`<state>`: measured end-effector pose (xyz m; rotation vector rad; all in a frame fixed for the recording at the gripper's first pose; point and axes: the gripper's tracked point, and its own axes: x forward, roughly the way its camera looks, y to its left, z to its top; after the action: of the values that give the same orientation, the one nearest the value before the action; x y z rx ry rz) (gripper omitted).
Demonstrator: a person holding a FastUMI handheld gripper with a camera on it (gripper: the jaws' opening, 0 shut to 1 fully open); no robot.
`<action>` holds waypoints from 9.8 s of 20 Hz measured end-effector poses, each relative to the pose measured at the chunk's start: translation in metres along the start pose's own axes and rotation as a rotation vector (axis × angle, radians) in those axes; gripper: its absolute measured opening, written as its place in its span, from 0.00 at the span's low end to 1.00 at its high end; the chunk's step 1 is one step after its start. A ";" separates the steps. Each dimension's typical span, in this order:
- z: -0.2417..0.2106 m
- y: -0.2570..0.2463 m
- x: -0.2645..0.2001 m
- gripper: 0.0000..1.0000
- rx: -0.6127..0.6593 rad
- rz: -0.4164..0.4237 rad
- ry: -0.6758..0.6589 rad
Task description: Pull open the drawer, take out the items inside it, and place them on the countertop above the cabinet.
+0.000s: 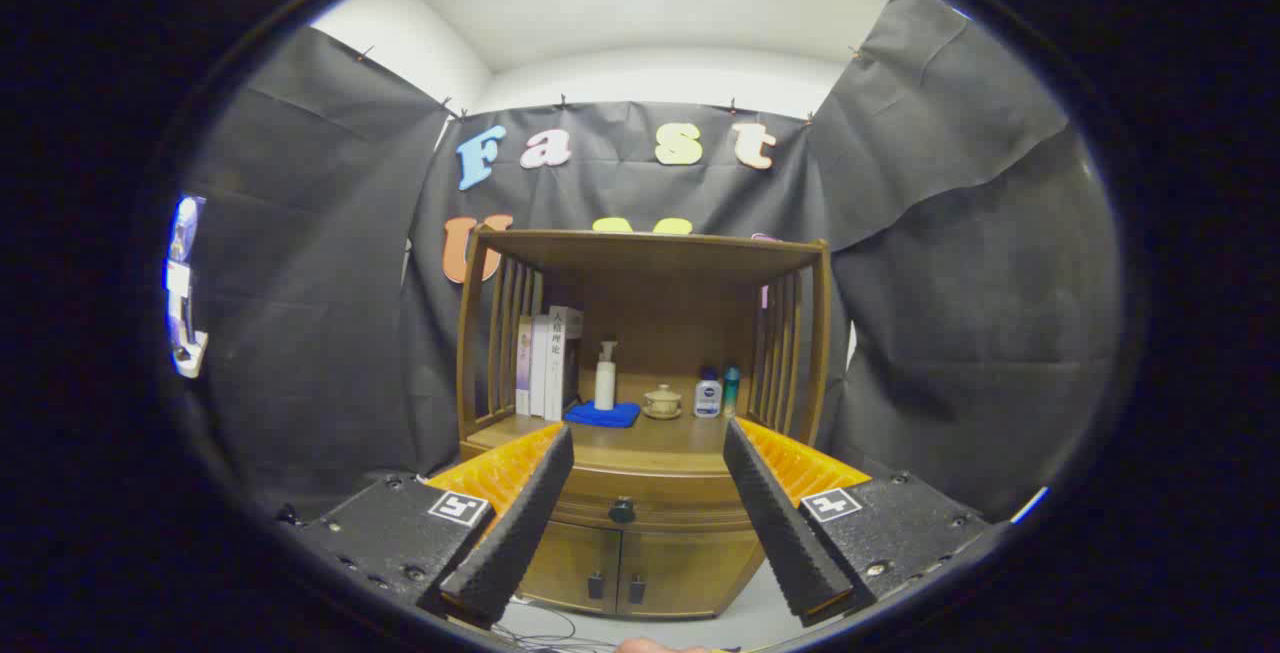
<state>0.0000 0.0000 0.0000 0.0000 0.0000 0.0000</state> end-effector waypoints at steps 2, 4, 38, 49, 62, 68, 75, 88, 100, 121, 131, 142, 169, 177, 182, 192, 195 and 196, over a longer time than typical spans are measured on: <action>-0.005 0.005 0.002 0.99 0.004 0.003 0.019; -0.009 0.011 0.005 0.99 -0.005 0.005 0.025; -0.081 0.030 0.085 0.99 -0.028 0.001 0.150; -0.180 0.032 0.204 0.99 -0.050 0.053 0.309; -0.253 0.023 0.259 0.71 -0.032 -0.028 0.333; -0.256 0.027 0.258 0.45 -0.009 -0.051 0.336; -0.255 0.029 0.234 0.36 0.027 -0.066 0.364; -0.248 0.028 0.128 0.36 0.031 -0.053 0.382; -0.256 0.036 0.054 0.35 0.056 -0.017 0.415; -0.120 0.036 0.090 1.00 -0.053 0.150 0.309; -0.175 0.006 0.171 1.00 0.031 0.122 0.685; -0.244 -0.002 0.187 0.80 -0.036 0.085 1.022; -0.119 0.003 0.217 0.19 0.065 0.143 0.898; -0.095 -0.002 0.276 0.19 0.077 0.089 0.847; -0.107 -0.004 0.320 0.19 0.119 0.018 0.866; -0.133 -0.012 0.369 0.19 0.085 -0.067 0.885; -0.136 -0.013 0.375 0.19 0.081 -0.071 0.872; -0.137 -0.012 0.376 0.19 0.077 -0.073 0.874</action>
<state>0.3755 -0.0124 -0.1370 0.0767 0.8741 -0.0733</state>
